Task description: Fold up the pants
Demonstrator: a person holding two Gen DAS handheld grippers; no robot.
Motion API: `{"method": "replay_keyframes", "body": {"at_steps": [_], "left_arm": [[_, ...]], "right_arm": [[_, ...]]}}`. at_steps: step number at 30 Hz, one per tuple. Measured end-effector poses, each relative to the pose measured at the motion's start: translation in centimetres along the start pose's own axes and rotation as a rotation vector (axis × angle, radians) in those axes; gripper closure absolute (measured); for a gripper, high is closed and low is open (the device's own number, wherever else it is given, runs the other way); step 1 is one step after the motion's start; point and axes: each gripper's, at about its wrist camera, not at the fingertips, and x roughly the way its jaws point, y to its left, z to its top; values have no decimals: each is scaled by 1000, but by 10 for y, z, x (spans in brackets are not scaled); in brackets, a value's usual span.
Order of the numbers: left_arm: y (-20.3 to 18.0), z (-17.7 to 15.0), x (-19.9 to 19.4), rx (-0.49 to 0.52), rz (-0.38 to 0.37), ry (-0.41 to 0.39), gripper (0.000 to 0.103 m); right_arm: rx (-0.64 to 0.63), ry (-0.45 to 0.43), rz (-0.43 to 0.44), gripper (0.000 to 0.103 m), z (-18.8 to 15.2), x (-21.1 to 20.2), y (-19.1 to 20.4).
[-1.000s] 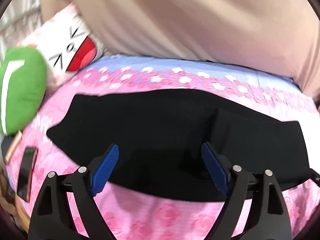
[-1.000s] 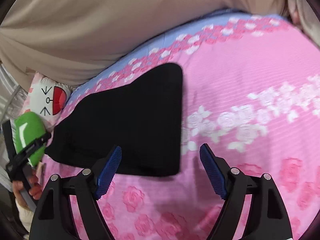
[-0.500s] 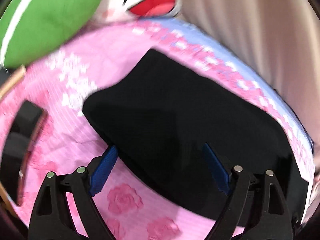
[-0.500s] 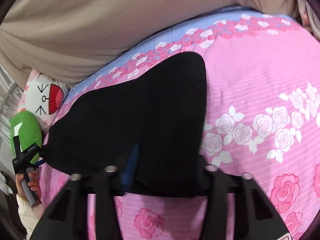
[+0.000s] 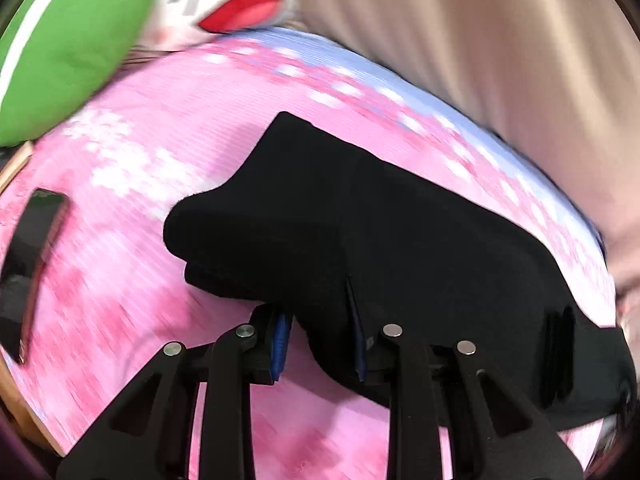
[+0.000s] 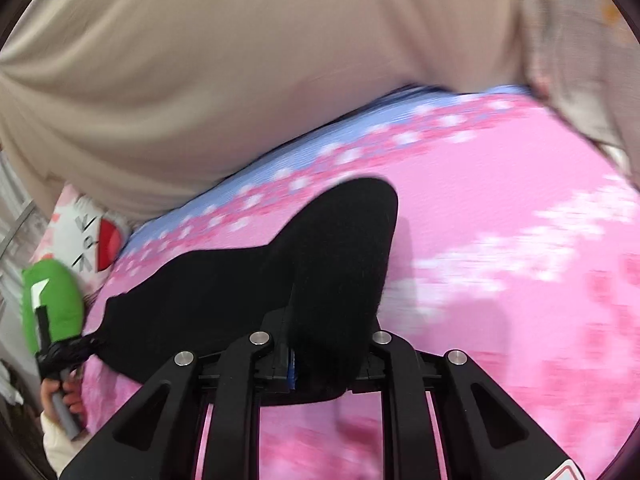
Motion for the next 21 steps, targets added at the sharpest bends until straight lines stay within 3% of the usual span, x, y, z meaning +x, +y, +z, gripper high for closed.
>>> {"method": "replay_keyframes", "body": {"at_steps": [5, 8, 9, 11, 12, 13, 14, 16, 19, 21], "left_arm": [[-77, -64, -5, 167, -49, 56, 74], [-107, -91, -11, 241, 71, -4, 69], [-111, -95, -15, 239, 90, -20, 68], [-112, -97, -29, 225, 96, -45, 63], [-112, -97, -37, 222, 107, -62, 61], [-112, -97, -45, 220, 128, -89, 51], [-112, -97, -57, 220, 157, -138, 39], [-115, -98, -74, 239, 190, -210, 29], [-120, -96, -81, 258, 170, -233, 23], [-123, -98, -79, 272, 144, -209, 21]], "right_arm": [[81, -29, -159, 87, -18, -50, -84], [62, 82, -229, 79, -42, -41, -116], [73, 108, -244, 71, -51, -39, -121], [34, 58, -312, 64, -54, -52, -105], [-35, -16, -401, 60, -53, -66, -87], [-97, -99, -458, 48, -52, -79, -68], [-157, -169, -450, 39, -50, -90, -48], [-251, -174, -348, 34, -47, -89, -13], [-399, -40, -131, 34, -57, -46, 48], [-481, 48, -54, 34, -73, -8, 81]]}}
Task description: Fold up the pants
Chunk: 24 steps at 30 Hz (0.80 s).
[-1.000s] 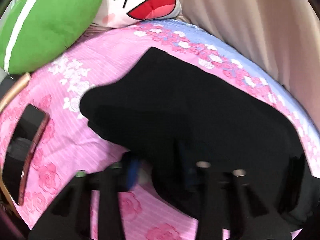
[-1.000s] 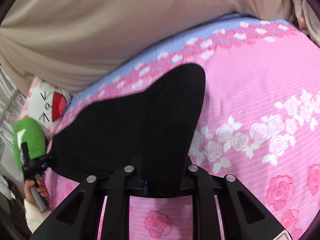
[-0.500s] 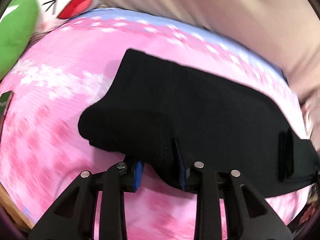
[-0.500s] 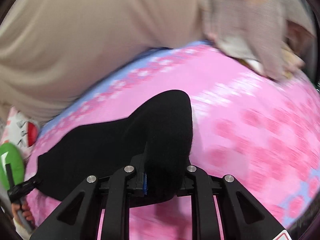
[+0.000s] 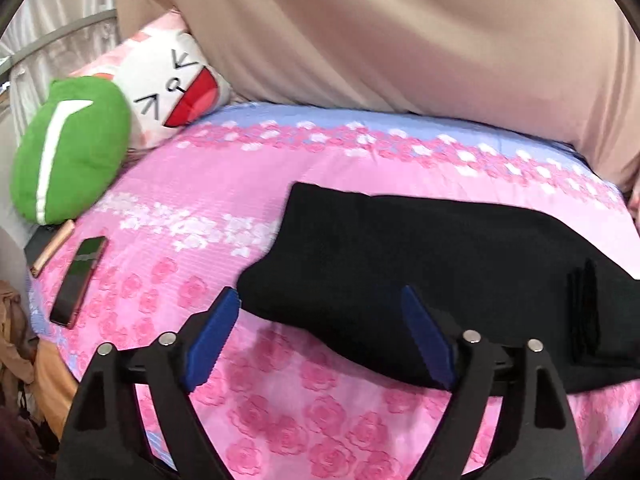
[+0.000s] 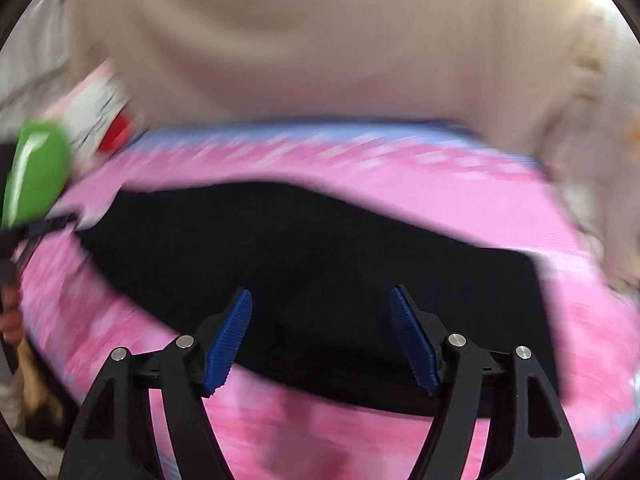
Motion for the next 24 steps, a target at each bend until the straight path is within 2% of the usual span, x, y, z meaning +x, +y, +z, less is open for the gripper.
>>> {"method": "replay_keyframes", "body": {"at_steps": [2, 4, 5, 7, 8, 9, 12, 15, 17, 19, 20, 21, 22, 23, 24], "left_arm": [[-2, -2, 3, 17, -20, 21, 19], [-1, -6, 3, 28, -23, 30, 17], [-1, -8, 2, 33, -25, 30, 17], [1, -10, 4, 42, -17, 30, 17], [3, -11, 7, 46, -22, 32, 17], [4, -11, 8, 46, -26, 36, 17], [8, -13, 12, 44, -41, 41, 17], [10, -13, 14, 37, -54, 43, 17], [11, -13, 15, 32, -63, 43, 17], [11, -13, 15, 36, -68, 47, 17], [11, -14, 16, 39, -72, 49, 16], [12, -14, 16, 42, -72, 53, 16], [12, -14, 16, 47, -67, 58, 15], [13, -14, 16, 53, -63, 57, 14], [13, -14, 16, 57, -59, 55, 13]], "right_arm": [[-60, 40, 4, 34, 0, 27, 20], [-101, 75, -54, 39, 2, 51, 28], [-99, 90, -81, 59, 2, 57, 27], [-43, 100, -59, 71, -1, 65, 13], [-20, 97, -45, 84, -1, 64, 11], [1, 102, -29, 91, 1, 64, 7], [82, 66, 3, 91, 23, 52, 1], [82, -10, -6, 91, 50, 29, 9], [69, -3, 18, 90, 55, 31, 24], [24, 89, 56, 86, 43, 61, 41], [-4, 144, 71, 78, 34, 78, 49], [-39, 158, 46, 73, 21, 90, 55], [-62, 110, 29, 68, 18, 83, 58], [-47, 123, 62, 63, 22, 77, 54], [-10, 99, 95, 63, 27, 64, 47]]}}
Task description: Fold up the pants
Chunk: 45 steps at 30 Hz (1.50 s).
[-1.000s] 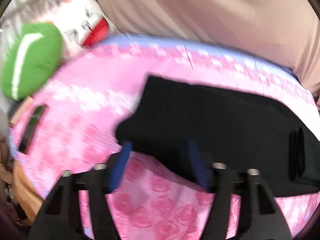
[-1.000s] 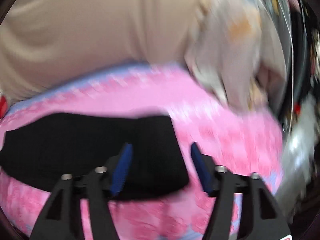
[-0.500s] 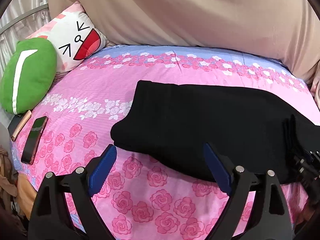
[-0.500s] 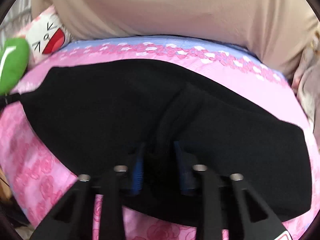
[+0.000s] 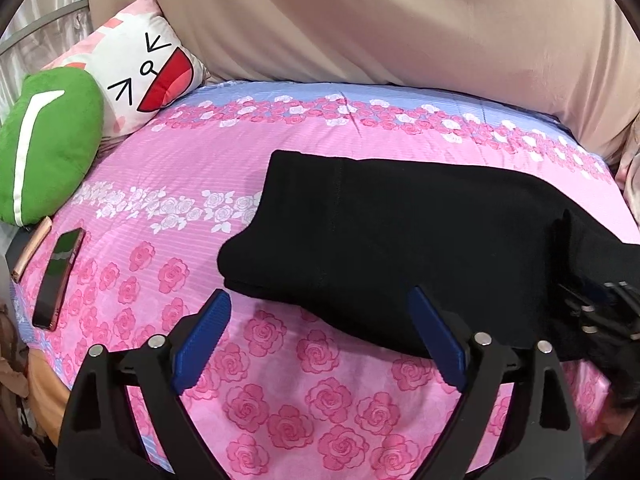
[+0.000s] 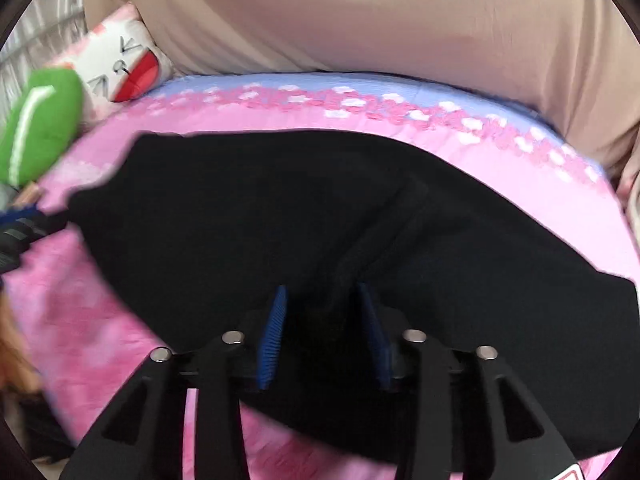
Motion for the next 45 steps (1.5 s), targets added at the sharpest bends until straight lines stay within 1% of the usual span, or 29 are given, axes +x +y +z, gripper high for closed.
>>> {"method": "replay_keyframes", "body": {"at_steps": [2, 3, 4, 5, 6, 8, 10, 11, 12, 13, 14, 15, 17, 18, 19, 20, 21, 24, 26, 27, 28, 29, 32, 34, 35, 37, 39, 43, 45], "left_arm": [[0, 2, 1, 5, 5, -6, 13], [-1, 3, 1, 4, 2, -6, 13], [-3, 3, 2, 5, -2, -5, 13], [-6, 4, 4, 9, -8, -5, 13], [-8, 5, 5, 11, -9, -4, 13], [-12, 6, 5, 10, -23, -1, 13], [-13, 6, 5, 3, -26, -5, 12], [-14, 5, 5, 6, -27, -3, 10], [-14, 5, 6, 11, -21, -1, 10], [-13, 6, 8, 13, -10, 3, 10], [-12, 6, 10, 11, -6, 8, 10], [-10, 8, 12, 8, -9, 12, 10], [-6, 11, 15, -4, -10, 14, 10], [-5, 12, 17, -10, -16, 13, 9], [-6, 15, 20, -11, -24, 18, 9], [-8, 16, 22, -7, -32, 22, 9], [-11, 17, 24, 0, -40, 27, 9], [-20, 17, 30, 32, -57, 33, 9], [-23, 16, 34, 44, -61, 44, 9], [-24, 15, 36, 48, -61, 49, 8], [-24, 15, 39, 50, -64, 54, 8], [-24, 14, 40, 51, -65, 58, 7], [-24, 15, 47, 50, -68, 71, 7], [-24, 17, 50, 47, -68, 73, 7], [-23, 17, 51, 45, -65, 74, 7], [-23, 18, 53, 45, -61, 73, 7], [-24, 17, 54, 44, -56, 73, 6], [-27, 16, 56, 53, -40, 74, 5], [-29, 15, 57, 61, -32, 77, 5]], "right_arm": [[44, -65, 40, 63, 10, -23, -11], [64, -96, 22, 66, 19, -35, -20], [83, -119, -5, 77, 27, -41, -31], [100, -128, -22, 97, 35, -42, -39], [131, -123, -39, 103, 42, -36, -53], [166, -101, -56, 103, 46, -18, -70], [166, 7, -61, 102, 43, 24, -77], [170, 66, -34, 101, 39, 46, -77], [159, 75, -37, 100, 31, 61, -74], [124, 32, -61, 100, 32, 57, -70], [106, 51, -74, 100, 35, 54, -69], [126, 54, -60, 98, 44, 45, -72], [165, 20, 17, 96, 59, 30, -75], [172, 3, 52, 93, 74, 25, -79], [171, 3, 65, 81, 88, 26, -82], [171, 17, 88, 61, 97, 29, -86], [179, 49, 140, 57, 112, 43, -89], [219, 140, 186, 56, 134, 83, -93], [202, 201, 151, 56, 135, 108, -88], [152, 239, 116, 61, 131, 120, -77], [111, 252, 76, 67, 128, 131, -69], [75, 248, 23, 71, 127, 141, -61], [29, 196, -58, 71, 131, 156, -47], [58, 169, -58, 72, 138, 147, -47], [77, 111, -61, 73, 140, 131, -46], [77, 35, -73, 73, 139, 100, -43], [67, -22, -65, 73, 125, 65, -37], [89, -12, -43, 73, 79, 29, -35], [118, -19, -54, 73, 54, 14, -35]]}}
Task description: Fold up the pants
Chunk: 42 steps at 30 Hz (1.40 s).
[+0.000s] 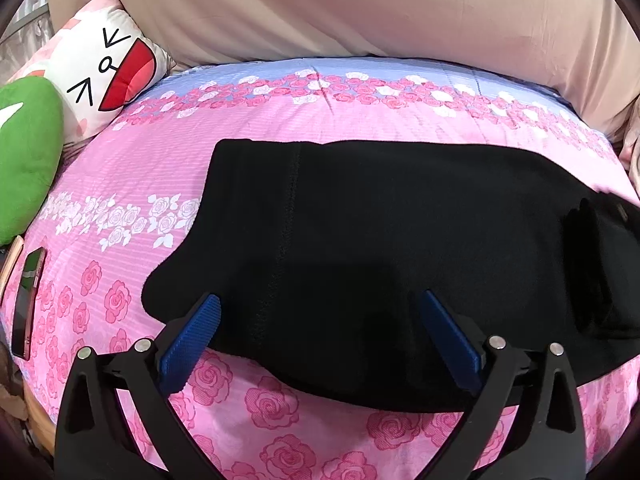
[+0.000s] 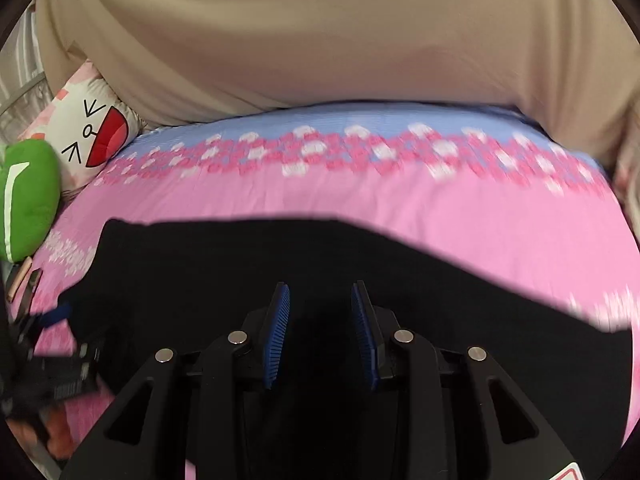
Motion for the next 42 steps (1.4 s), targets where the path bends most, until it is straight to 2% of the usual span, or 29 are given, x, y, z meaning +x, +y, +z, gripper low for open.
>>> {"method": "replay_keyframes", "body": {"at_steps": [4, 5, 8, 12, 15, 16, 17, 19, 20, 22, 25, 28, 31, 32, 33, 34, 36, 39, 40, 41, 42], "left_arm": [[1, -1, -1, -4, 13, 7, 5], [5, -2, -3, -14, 14, 8, 5], [24, -8, -8, -78, 3, 3, 5], [51, -17, -2, -174, -35, 63, 5], [61, -22, 1, -213, -25, 87, 5], [61, -23, 0, -213, -21, 87, 5], [62, -23, -2, -211, -21, 83, 5], [63, -23, -5, -207, -18, 79, 5], [66, -23, -7, -212, -17, 75, 5], [72, -22, -8, -226, -23, 72, 5], [77, -21, -10, -241, -31, 66, 5], [78, -20, -8, -240, -29, 61, 5], [79, -20, -4, -244, -52, 71, 5], [81, -20, -3, -258, -76, 83, 5], [84, -20, -2, -276, -97, 89, 5], [88, -20, -1, -298, -112, 94, 5], [99, -21, 4, -364, -144, 91, 5], [107, -17, 19, -449, -177, 104, 5], [106, -14, 19, -449, -175, 84, 5], [101, -9, 23, -440, -208, 93, 6], [98, -6, 24, -433, -188, 89, 7]], "right_arm": [[40, 2, 2, 73, -29, -13, -8], [37, 5, 6, 70, -34, -16, -8], [-23, 9, -29, 42, -50, -25, 0], [-129, 25, -21, 39, -65, -18, 20], [-187, 45, -54, 38, -70, -1, 32], [-205, 43, -69, 39, -72, 4, 34], [-226, 35, -90, 50, -74, 8, 35], [-199, 29, -102, 87, -70, 8, 30], [-170, 26, -83, 91, -64, 4, 25], [-80, -12, -32, 91, -49, -13, 14], [-69, -85, -6, 91, -32, -41, 22], [-91, -54, 60, 91, -31, -31, 35], [-106, 90, 54, 85, -51, 20, 41], [-77, 53, 70, 81, -54, 15, 37], [-59, 43, 72, 71, -54, 8, 36], [-50, 30, 62, 67, -52, -1, 35], [-55, -54, 3, 46, -47, -30, 29], [-49, -116, -82, 35, -43, -58, 14], [-33, -122, -94, 33, -44, -63, 7], [-18, -122, -100, 33, -45, -66, 2], [10, -121, -111, 32, -48, -69, -6]]}}
